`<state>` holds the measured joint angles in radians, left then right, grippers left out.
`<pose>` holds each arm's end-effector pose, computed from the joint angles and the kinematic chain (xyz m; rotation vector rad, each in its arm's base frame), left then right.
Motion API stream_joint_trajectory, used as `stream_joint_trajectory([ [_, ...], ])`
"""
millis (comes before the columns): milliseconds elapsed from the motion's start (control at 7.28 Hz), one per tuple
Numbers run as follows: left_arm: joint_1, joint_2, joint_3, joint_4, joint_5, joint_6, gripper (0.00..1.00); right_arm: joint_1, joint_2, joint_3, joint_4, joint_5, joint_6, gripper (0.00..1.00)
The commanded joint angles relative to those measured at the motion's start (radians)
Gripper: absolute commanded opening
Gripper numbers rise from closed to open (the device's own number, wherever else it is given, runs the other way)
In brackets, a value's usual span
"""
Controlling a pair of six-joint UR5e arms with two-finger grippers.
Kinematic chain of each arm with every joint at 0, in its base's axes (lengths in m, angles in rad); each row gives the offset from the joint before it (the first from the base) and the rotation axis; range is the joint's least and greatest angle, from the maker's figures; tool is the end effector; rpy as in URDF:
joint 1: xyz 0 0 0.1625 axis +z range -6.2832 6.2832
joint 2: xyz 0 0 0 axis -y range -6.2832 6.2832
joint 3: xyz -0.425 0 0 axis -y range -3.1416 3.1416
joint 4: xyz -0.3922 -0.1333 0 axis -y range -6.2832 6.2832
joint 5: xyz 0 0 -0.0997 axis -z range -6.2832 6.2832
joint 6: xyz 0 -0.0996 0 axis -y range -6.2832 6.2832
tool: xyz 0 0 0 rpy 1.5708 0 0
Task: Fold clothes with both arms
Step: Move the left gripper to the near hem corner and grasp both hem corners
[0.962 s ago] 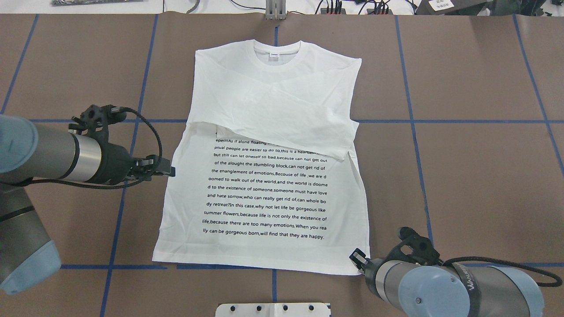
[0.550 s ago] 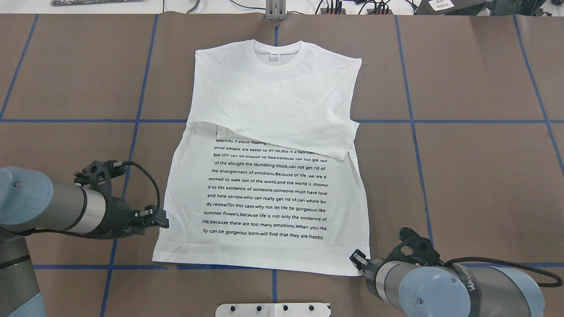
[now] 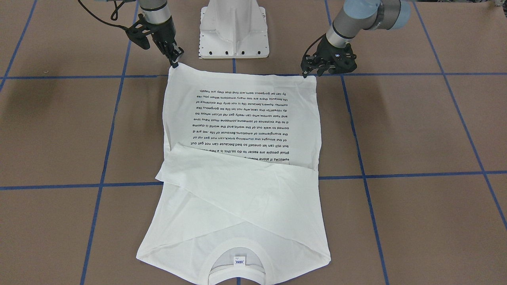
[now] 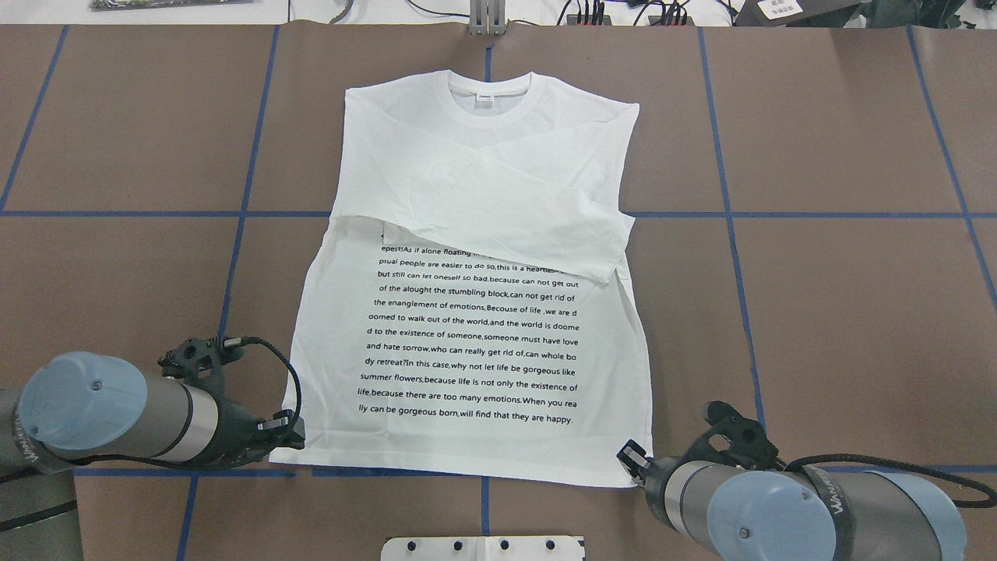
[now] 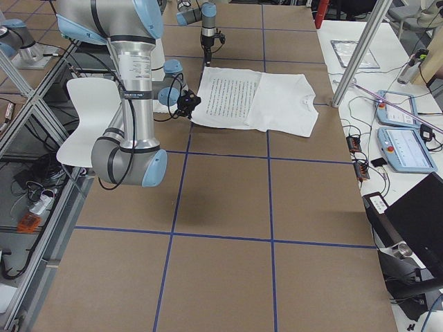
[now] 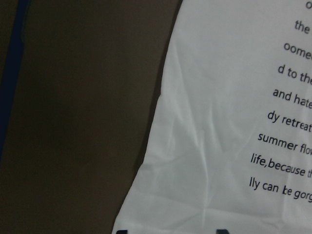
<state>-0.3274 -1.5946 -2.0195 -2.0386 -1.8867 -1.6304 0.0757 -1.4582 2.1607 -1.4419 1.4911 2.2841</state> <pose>0.4354 -0.2560 0.3842 -0.1653 0.9638 -0.2073 -0.4756 -0.1777 0.3246 -0.1944 -0.8349 0.7748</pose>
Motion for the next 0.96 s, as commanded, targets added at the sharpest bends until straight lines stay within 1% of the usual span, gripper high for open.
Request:
stream_joint_trajectory([
  [0,0.008,0.001,0.007,0.028,0.001,-0.002,0.63,0.0,-0.001,0.004,0.0,0.0,0.0,0.0],
  [824,0.016,-0.011,0.031,0.031,0.0,-0.002,0.61,-0.001,-0.001,0.004,-0.002,0.0,0.0,0.0],
])
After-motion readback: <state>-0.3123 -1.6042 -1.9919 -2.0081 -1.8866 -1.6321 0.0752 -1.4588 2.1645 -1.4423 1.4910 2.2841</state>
